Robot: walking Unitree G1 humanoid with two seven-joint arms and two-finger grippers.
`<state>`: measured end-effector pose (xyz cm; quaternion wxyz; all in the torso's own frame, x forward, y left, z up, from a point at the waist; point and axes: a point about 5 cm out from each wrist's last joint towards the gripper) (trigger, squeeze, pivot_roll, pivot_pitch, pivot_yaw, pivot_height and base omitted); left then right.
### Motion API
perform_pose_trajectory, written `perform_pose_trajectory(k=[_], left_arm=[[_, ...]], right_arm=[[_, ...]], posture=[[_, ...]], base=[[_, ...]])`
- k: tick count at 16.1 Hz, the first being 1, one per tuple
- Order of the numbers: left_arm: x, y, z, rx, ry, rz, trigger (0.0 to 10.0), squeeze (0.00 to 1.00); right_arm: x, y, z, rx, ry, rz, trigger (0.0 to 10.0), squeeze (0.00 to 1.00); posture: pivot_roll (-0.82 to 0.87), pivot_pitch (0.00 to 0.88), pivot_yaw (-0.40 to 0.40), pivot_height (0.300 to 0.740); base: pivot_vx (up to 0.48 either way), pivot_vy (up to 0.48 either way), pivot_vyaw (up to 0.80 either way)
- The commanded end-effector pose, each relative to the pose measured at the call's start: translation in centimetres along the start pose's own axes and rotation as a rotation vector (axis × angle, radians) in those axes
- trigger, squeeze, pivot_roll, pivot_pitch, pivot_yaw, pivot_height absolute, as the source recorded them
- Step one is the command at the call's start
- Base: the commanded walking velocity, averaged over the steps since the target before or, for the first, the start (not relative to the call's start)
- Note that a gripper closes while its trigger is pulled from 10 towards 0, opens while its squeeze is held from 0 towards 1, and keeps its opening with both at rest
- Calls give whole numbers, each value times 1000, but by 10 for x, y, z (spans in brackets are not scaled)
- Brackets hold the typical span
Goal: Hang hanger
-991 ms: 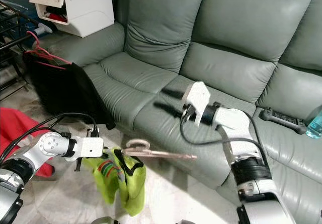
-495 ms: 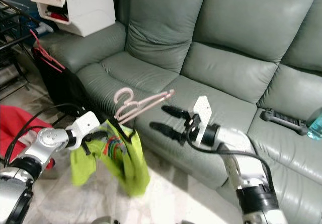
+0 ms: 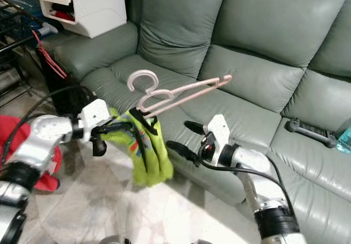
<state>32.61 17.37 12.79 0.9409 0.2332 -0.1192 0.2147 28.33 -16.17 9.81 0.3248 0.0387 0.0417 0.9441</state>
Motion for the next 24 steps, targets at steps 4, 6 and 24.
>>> perform_pose_trajectory(k=[4, 6, 24], left_arm=[[-14, 2, 21, -77, -27, -108, 0, 0], [-18, 0, 33, -122, -19, -130, 0, 0], [-42, -6, 118, -379, -44, -238, 0, 0]], right_arm=[[-17, -3, 1, -17, 15, -137, 10000, 0], [-20, -4, -2, -16, 9, -155, 10000, 0], [-23, -23, -15, 30, -47, -155, 10000, 0]], posture=[[-48, 0, 33, 740], [-48, 0, 29, 740], [-33, 0, 24, 740]], base=[[0, 0, 0], [0, 0, 0], [0, 0, 0]])
Point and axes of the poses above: a point about 5 cm out from each wrist's last joint towards the gripper, its own y axis pointing back from the gripper into the wrist, its own z axis along the axis of the wrist's last joint, x = y × z
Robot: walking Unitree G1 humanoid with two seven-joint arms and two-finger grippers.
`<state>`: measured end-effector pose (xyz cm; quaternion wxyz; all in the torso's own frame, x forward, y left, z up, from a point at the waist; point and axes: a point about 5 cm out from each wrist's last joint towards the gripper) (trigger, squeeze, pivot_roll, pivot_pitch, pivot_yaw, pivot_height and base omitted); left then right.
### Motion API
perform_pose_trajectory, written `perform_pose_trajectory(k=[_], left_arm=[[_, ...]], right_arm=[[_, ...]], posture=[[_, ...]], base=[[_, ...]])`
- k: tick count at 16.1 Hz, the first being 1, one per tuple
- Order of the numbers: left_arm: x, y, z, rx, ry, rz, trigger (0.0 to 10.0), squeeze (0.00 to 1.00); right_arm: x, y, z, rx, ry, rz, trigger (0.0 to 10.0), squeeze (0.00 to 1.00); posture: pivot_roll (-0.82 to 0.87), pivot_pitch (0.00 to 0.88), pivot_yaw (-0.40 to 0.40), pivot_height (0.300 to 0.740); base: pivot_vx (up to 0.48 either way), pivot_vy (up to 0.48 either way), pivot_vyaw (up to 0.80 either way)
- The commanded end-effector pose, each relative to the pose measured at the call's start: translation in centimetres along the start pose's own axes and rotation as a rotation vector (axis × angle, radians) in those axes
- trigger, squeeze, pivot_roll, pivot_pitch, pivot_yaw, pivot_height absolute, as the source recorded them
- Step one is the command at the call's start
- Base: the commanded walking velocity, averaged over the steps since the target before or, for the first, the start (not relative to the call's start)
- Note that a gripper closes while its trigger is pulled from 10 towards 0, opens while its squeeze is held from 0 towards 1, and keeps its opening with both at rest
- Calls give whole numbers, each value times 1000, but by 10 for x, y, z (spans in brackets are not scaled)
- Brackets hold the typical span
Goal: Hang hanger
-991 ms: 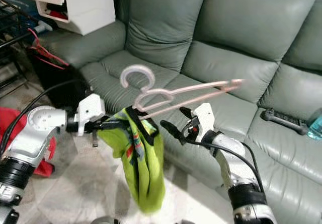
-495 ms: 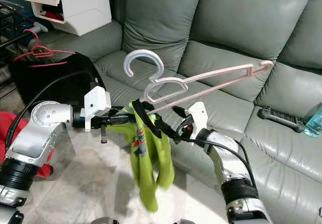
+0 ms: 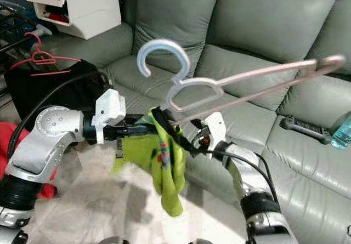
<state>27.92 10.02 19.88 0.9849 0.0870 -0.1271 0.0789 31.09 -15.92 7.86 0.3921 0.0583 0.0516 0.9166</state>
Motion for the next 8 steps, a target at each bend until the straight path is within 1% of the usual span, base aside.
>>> perform_pose_trajectory(k=[1, 2, 3, 4, 5, 6, 7, 8], left_arm=[[0, -4, 26, -82, -41, -14, 0, 0], [0, -5, 32, -107, -38, -17, 0, 0], [-1, -5, 36, -125, -33, -17, 0, 0], [-1, -5, 40, -140, -27, -16, 0, 0], [-1, -5, 42, -144, -25, -15, 0, 0], [-1, -1, 41, -140, -16, -14, 0, 0], [-1, 0, 39, -127, -5, -8, 0, 0], [-1, 2, 34, -104, 5, -3, 0, 0]], right_arm=[[-5, -2, -6, 52, -29, -49, 10000, 0], [-6, 0, -11, 84, -33, -68, 10000, 0], [-9, 1, -15, 96, -60, -97, 7451, 0], [-15, 4, -19, 110, -97, -154, 2549, 0], [-17, 6, -21, 117, -108, -182, 2549, 0], [-34, 18, -24, 124, -154, -321, 0, 0], [-40, 24, -24, 114, -183, -360, 0, 0], [-50, 35, -24, 112, -175, -439, 0, 0]], posture=[[-33, 0, 24, 740], [-31, 0, 21, 740], [-29, 0, 20, 740], [-29, 0, 20, 740], [-29, 0, 20, 740], [-28, 0, 17, 740], [-29, 0, 16, 740], [-31, 0, 16, 740]], base=[[0, 0, 0], [0, 0, 0], [0, 0, 0], [0, 0, 0], [0, 0, 0], [0, 0, 0], [0, 0, 0], [0, 0, 0]])
Point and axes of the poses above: a point about 5 cm out from each wrist's last joint towards the gripper, its own y axis pointing back from the gripper into the wrist, its own z axis along the axis of the wrist's last joint, x = y × z
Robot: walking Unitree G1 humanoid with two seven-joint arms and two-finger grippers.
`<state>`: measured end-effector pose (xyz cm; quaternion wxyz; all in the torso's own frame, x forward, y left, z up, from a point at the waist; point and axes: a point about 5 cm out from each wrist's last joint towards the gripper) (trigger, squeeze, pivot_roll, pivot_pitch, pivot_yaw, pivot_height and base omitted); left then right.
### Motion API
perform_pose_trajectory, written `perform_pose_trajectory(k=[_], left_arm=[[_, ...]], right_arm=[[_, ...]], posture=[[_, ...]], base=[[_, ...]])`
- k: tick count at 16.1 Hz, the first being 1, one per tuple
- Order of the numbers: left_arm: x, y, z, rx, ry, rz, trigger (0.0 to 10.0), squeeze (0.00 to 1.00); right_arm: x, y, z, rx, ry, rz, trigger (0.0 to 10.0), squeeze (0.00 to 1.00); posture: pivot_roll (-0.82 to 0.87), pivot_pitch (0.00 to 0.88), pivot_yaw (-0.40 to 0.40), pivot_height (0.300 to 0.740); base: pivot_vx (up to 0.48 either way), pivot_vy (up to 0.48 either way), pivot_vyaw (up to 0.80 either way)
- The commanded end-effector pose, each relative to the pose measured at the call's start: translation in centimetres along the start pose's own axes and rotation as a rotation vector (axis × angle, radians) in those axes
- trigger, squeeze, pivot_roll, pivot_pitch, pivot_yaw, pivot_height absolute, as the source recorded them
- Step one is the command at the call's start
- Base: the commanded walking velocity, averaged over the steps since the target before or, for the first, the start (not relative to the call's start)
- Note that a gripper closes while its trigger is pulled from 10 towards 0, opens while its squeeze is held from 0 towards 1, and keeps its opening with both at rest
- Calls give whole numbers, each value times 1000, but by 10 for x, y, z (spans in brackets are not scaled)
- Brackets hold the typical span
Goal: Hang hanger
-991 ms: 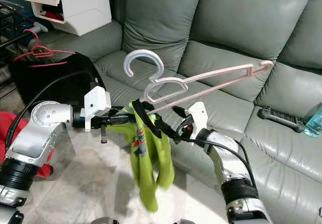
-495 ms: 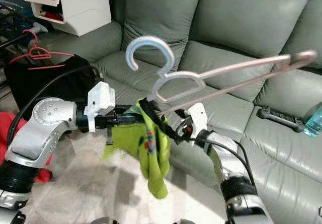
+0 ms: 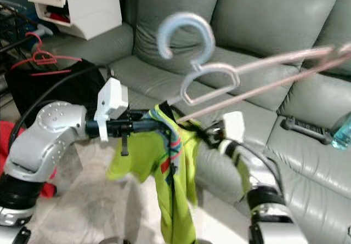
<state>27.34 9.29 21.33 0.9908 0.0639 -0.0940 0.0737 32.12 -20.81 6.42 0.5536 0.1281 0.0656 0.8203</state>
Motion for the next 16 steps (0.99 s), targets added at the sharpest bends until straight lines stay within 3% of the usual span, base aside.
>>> perform_pose_trajectory(k=[1, 3, 4, 6, 8, 10, 13, 16], left_arm=[[0, 8, 12, -41, -55, 12, 0, 0], [2, 14, -9, 20, -15, 47, 0, 0], [7, 21, -31, 92, -13, 106, 0, 0], [12, 25, -43, 92, 35, 160, 0, 0], [24, 39, -76, 137, 107, 322, 0, 0], [26, 46, -88, 157, 128, 360, 0, 0], [19, 54, -101, 173, 143, 329, 0, 0], [16, 64, -105, 135, 210, 311, 0, 0]], right_arm=[[-24, 14, -7, 26, -12, -158, 0, 0], [-60, 35, 17, -113, 18, -394, 0, 0], [-75, 47, 37, -221, 41, -486, 0, 0], [-80, 53, 48, -263, 85, -521, 0, 0], [-83, 62, 65, -331, 212, -586, 0, 0], [-83, 63, 68, -350, 252, -607, 0, 0], [-82, 61, 76, -382, 240, -636, 0, 0], [-88, 62, 86, -409, 193, -686, 0, 0]], posture=[[-31, 0, 16, 740], [-39, 0, 18, 740], [-47, 0, 20, 740], [-52, 0, 22, 740], [-66, 0, 21, 740], [-73, 0, 23, 740], [-72, 0, 20, 740], [-72, 0, 20, 740]], base=[[0, 0, 0], [0, 0, 0], [0, 0, 0], [0, 0, 0], [0, 0, 0], [0, 0, 0], [0, 0, 0], [0, 0, 0]])
Point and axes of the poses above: a point about 5 cm out from each wrist's last joint towards the gripper, its own y axis pointing back from the gripper into the wrist, its own z axis along the axis of the wrist's last joint, x = y × z
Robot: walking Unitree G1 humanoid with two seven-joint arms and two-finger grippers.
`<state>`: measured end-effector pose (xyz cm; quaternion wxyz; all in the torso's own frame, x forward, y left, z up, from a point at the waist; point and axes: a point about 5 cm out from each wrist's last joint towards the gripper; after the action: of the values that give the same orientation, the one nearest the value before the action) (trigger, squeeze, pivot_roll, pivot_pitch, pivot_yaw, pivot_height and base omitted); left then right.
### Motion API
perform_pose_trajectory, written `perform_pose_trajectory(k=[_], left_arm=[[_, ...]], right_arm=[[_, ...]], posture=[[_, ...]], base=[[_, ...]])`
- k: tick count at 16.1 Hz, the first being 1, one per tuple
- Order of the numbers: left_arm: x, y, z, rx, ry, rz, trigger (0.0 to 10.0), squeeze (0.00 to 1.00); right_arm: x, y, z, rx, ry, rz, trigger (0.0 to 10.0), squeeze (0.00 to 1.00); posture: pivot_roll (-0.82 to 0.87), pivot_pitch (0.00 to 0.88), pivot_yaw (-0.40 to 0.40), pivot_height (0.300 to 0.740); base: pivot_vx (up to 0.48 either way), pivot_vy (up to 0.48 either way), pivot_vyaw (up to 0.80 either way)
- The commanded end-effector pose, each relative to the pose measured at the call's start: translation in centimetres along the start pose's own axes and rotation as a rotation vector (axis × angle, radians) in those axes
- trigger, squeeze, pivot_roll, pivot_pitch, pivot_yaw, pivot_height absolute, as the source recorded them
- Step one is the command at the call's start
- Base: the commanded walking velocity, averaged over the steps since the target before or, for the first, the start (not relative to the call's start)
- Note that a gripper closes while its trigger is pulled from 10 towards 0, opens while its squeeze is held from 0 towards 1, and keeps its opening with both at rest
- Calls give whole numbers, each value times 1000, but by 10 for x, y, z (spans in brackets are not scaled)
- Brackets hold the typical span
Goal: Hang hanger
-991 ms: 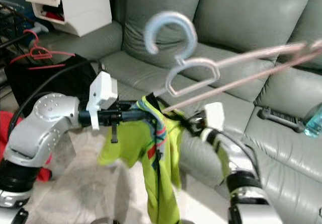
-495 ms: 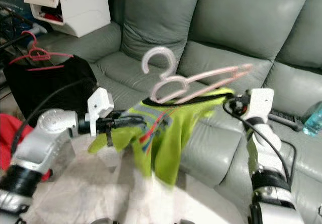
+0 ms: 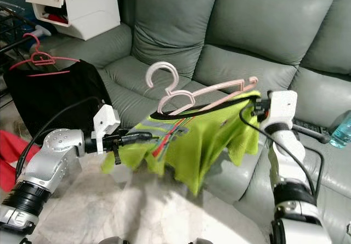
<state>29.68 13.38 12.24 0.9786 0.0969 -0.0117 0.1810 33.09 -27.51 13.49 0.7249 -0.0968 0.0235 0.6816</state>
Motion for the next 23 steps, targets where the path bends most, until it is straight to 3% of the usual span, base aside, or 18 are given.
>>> perform_pose_trajectory(k=[1, 5, 10, 14, 17, 19, 20, 22, 23], left_arm=[[16, 42, -17, 72, 23, 117, 0, 0], [15, 55, -44, 163, 53, 130, 0, 0], [16, 71, -82, 305, 85, 236, 0, 0], [17, 75, -94, 402, 44, 302, 0, 0], [20, 76, -103, 499, 24, 358, 0, 0], [22, 80, -108, 541, 19, 413, 0, 0], [26, 93, -114, 629, -10, 505, 0, 0], [28, 108, -121, 721, -19, 579, 0, 0], [30, 111, -122, 741, -21, 628, 0, 0]], right_arm=[[-48, 3, 14, -34, -72, -258, 0, 0], [-59, -6, 43, -139, -86, -262, 0, 0], [-64, -22, 96, -291, -12, -236, 0, 0], [-49, -35, 112, -327, 10, -176, 0, 0], [-28, -41, 116, -348, 80, -100, 0, 0], [-24, -43, 117, -343, 118, -91, 0, 0], [-22, -45, 119, -341, 159, -65, 0, 0], [-25, -48, 130, -357, 259, -44, 0, 0], [-26, -50, 137, -364, 240, -52, 0, 0]], posture=[[-72, 0, 20, 740], [-74, 0, 23, 740], [-86, 0, 28, 740], [-83, 0, 30, 740], [-79, 0, 30, 740], [-77, 0, 31, 740], [-74, 0, 33, 740], [-83, 0, 38, 740], [-85, 0, 38, 740]], base=[[0, 0, 0], [0, 0, 0], [0, 0, 0], [0, 0, 0], [0, 0, 0], [0, 0, 0], [0, 0, 0], [0, 0, 0], [0, 0, 0]])
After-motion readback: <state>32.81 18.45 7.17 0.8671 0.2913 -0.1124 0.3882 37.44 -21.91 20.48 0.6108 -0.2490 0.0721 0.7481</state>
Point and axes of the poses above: a point about 5 cm out from each wrist's last joint towards the gripper, its own y axis pointing back from the gripper into the wrist, its own z axis along the axis of the wrist's last joint, x = y × z
